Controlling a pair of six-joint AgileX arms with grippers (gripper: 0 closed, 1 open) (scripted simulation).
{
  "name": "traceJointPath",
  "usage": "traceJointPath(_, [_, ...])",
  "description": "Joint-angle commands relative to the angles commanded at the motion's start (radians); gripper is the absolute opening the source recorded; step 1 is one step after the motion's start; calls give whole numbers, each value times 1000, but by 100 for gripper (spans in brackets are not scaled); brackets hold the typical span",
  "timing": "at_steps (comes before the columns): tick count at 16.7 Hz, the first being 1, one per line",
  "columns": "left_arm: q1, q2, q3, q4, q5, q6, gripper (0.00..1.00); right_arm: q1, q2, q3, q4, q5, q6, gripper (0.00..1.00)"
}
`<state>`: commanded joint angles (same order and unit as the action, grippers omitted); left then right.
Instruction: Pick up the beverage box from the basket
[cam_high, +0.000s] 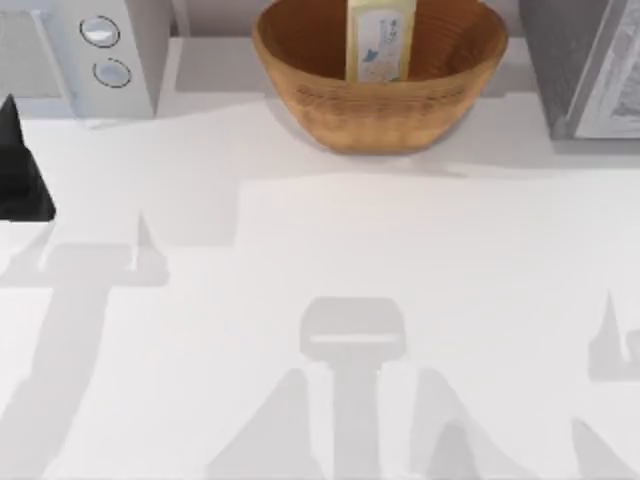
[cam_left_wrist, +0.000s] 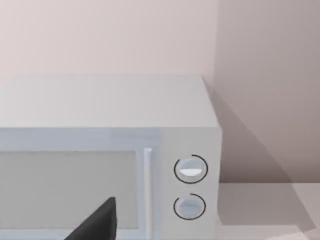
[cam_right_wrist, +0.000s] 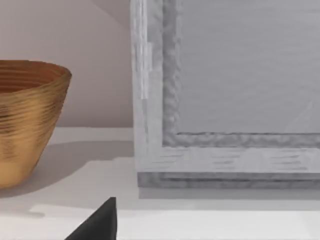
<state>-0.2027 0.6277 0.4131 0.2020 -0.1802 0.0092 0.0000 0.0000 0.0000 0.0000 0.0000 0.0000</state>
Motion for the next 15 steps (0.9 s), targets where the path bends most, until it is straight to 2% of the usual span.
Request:
traceJointPath(10, [-313, 1067, 727, 384, -308, -10, 100, 0, 0, 0, 0, 0, 0, 100])
traceJointPath(15, [-445, 1520, 1017, 533, -432, -8, 100, 0, 0, 0, 0, 0, 0, 100])
